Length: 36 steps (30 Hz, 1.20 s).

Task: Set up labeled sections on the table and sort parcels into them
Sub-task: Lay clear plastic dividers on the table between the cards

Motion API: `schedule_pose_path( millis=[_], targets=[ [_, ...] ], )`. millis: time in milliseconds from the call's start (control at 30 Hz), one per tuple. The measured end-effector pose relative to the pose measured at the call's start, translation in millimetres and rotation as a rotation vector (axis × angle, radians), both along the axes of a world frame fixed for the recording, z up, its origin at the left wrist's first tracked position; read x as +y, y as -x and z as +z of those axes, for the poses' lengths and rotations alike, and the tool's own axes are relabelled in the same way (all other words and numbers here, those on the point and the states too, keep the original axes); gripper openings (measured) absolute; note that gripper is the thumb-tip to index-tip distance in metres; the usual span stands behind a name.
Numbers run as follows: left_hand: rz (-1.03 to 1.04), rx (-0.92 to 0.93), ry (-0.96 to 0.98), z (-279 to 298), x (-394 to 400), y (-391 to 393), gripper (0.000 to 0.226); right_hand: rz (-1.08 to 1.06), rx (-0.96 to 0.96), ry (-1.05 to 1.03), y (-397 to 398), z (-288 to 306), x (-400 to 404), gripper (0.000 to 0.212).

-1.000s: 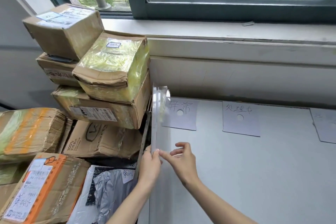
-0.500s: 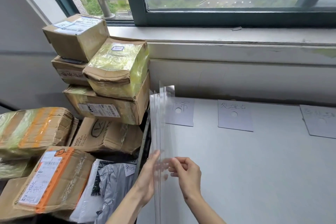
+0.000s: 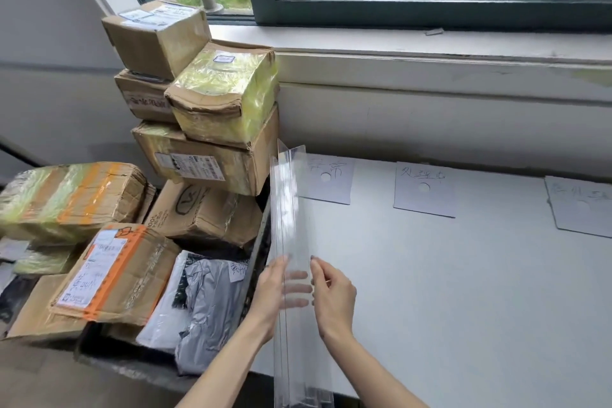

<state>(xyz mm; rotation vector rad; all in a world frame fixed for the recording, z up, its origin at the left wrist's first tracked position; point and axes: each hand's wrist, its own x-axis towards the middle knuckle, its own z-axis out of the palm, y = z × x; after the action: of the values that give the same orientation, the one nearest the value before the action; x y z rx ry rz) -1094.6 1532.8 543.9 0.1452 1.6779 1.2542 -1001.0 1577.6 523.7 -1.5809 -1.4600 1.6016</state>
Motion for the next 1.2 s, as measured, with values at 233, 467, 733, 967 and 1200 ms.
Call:
schedule_pose_path(
  millis=[233,467,733,967,1200],
  targets=[
    [0.012,-0.029,0.010,3.0,-2.4,9.4,0.030,0.298,-0.075,0.101,-11.2,19.5,-35.6,0.111],
    [-0.044,0.031,0.028,-8.9,-21.1,21.6,0.032,0.245,-0.040,0.127,-25.1,-2.1,-99.4,0.085],
    [-0.143,0.128,0.109,-14.7,-64.9,40.6,0.025,0.060,-0.102,-0.011,-8.4,-15.7,-138.2,0.081],
    [-0.119,0.151,0.137,-16.6,-104.6,47.8,0.027,-0.005,-0.095,-0.008,21.0,-21.8,-119.5,0.081],
    [-0.063,0.155,0.124,-13.6,-131.4,54.6,0.029,0.027,-0.060,0.013,66.0,-34.0,-81.7,0.077]
  ],
)
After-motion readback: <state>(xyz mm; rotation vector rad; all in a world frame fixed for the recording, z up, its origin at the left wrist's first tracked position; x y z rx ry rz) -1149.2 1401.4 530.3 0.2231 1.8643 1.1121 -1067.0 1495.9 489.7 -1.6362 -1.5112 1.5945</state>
